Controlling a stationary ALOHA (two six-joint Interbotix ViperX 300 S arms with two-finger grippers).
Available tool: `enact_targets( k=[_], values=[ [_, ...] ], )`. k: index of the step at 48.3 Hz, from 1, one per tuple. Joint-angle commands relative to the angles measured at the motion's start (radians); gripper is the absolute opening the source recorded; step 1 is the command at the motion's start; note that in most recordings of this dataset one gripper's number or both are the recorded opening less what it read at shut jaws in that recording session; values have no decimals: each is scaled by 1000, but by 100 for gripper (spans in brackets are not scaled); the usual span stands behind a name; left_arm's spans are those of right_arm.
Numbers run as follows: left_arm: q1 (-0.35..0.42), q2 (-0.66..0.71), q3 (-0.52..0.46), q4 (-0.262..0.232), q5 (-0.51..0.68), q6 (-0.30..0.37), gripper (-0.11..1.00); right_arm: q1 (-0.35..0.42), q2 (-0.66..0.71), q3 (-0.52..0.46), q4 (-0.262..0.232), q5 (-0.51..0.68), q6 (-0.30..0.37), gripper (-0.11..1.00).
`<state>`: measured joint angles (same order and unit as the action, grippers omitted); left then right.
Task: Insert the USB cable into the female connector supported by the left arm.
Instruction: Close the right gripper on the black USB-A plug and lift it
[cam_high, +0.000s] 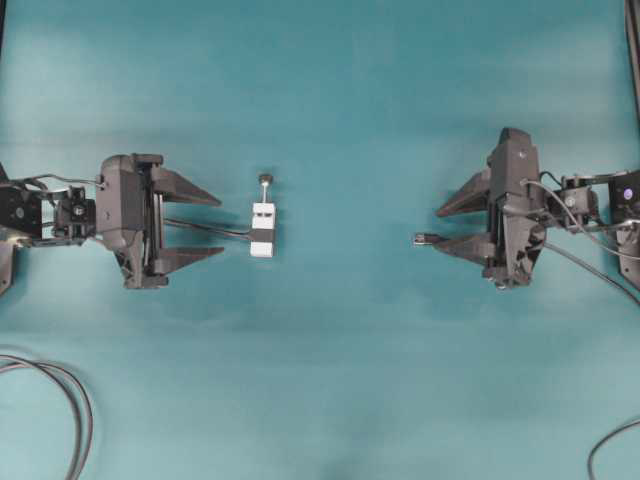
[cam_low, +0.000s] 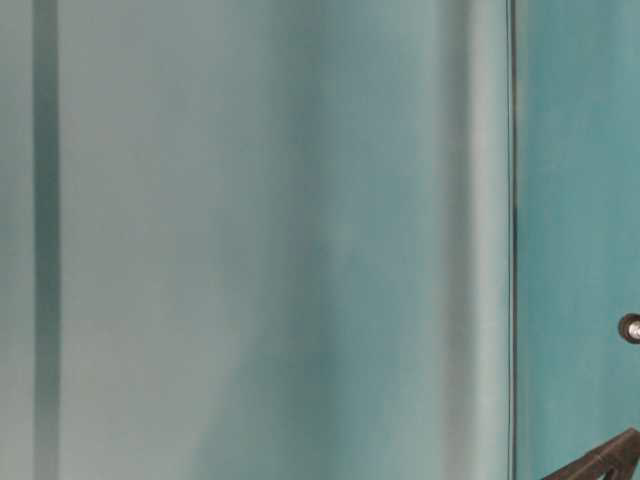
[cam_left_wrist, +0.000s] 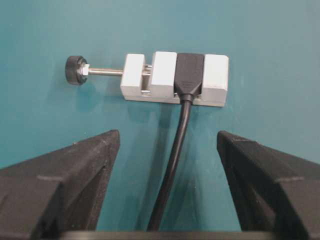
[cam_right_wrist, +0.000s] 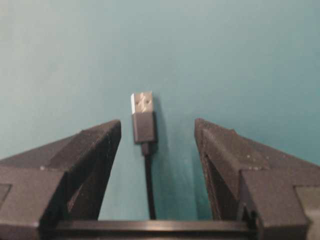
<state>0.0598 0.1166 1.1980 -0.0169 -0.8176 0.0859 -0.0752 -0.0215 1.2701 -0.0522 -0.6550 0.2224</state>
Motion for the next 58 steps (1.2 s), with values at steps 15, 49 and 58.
enact_targets(
  k=[15,49,58],
  values=[
    [5,6,-28,-3,-3,5,83,18,25,-12,-3,-12,-5,63],
    [5,31,-31,-2,26,5,82,61,66,-12,-3,-18,5,46],
    [5,31,-31,-2,28,5,82,72,66,-6,-3,-17,5,44]
  ],
)
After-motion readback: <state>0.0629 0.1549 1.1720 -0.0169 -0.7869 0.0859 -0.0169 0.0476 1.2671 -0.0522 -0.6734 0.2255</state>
